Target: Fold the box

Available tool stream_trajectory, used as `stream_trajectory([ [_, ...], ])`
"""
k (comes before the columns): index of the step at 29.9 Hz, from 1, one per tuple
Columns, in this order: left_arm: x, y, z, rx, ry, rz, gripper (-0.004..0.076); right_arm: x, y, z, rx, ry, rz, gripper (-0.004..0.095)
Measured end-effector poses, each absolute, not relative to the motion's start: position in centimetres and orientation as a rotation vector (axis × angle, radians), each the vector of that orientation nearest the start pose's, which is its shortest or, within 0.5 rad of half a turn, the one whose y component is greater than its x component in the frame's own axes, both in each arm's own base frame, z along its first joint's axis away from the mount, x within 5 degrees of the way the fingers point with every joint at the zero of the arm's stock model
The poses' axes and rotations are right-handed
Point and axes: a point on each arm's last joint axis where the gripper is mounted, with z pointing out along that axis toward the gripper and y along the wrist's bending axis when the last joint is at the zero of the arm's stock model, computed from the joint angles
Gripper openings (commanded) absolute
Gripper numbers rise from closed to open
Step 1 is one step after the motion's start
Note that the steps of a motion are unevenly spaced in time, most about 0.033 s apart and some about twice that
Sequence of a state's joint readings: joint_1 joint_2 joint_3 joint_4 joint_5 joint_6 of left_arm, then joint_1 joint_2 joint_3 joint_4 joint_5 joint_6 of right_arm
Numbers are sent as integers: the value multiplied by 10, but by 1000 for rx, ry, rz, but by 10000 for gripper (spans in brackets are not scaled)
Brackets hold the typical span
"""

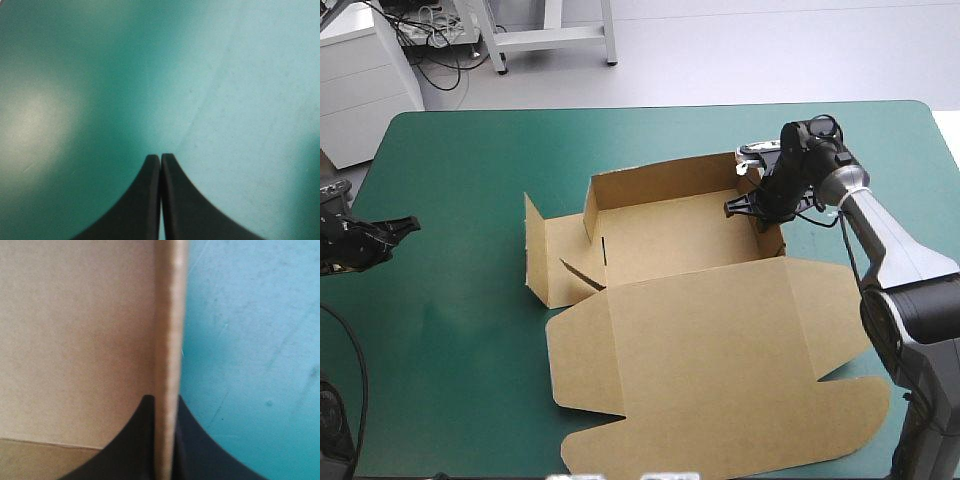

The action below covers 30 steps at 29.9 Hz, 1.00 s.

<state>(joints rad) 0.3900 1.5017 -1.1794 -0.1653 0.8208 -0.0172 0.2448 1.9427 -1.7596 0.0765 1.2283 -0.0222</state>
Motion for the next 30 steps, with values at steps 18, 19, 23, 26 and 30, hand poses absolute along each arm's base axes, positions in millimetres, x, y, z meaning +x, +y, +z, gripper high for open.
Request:
stream_trajectory([
  [18, 294, 104, 292, -514, 2558, -110, -6, 265, 78, 469, -347, 2359, 265, -8],
  [19, 294, 103, 292, -512, 2557, -117, 6, 259, 77, 474, -357, 2340, 269, -8],
  [23, 293, 102, 291, -467, 2583, -129, 134, 252, 78, 479, -393, 2313, 303, -8],
  [26, 292, 100, 291, -444, 2607, -144, 296, 254, 81, 477, -405, 2319, 337, -8],
  [30, 291, 96, 290, -452, 2622, -199, 473, 262, 86, 470, -408, 2343, 373, -8],
])
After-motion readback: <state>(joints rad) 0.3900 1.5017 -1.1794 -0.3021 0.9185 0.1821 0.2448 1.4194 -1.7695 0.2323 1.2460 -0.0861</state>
